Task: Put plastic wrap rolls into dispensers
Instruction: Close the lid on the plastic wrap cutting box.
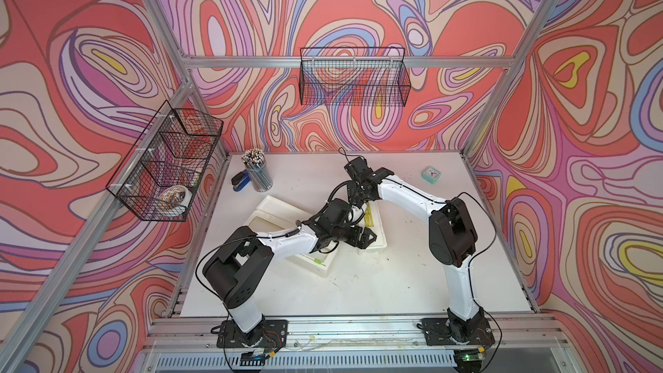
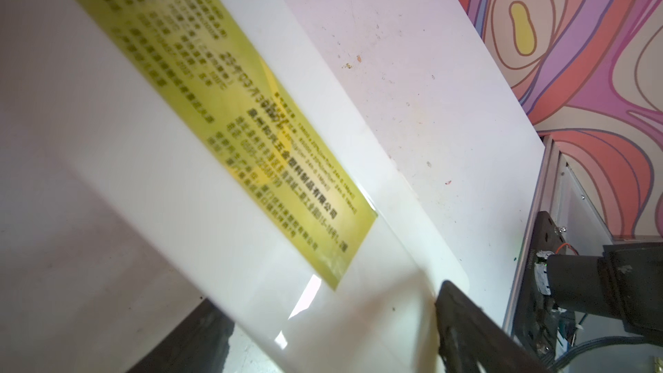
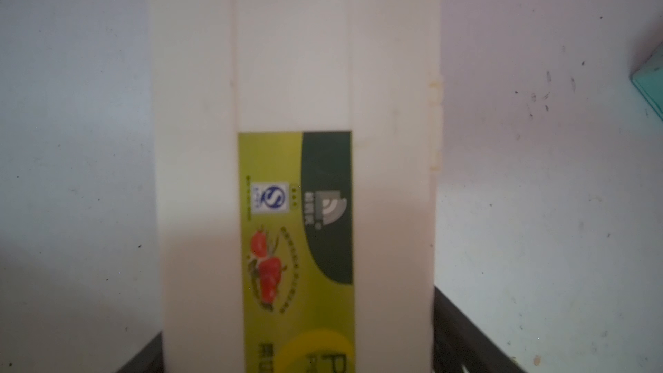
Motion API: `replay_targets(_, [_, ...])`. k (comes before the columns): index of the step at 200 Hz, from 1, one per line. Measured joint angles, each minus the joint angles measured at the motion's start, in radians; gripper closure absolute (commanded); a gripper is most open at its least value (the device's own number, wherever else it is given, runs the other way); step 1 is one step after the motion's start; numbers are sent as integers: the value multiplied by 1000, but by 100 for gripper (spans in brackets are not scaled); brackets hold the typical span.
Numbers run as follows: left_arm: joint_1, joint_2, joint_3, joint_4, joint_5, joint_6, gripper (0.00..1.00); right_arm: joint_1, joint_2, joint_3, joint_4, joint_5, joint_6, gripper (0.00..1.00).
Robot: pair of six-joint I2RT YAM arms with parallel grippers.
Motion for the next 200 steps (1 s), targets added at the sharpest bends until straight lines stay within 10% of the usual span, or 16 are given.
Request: replay_targets(200, [-5,-18,2,-35,-22,79,4,-9,10,-2,-10,49,94,20])
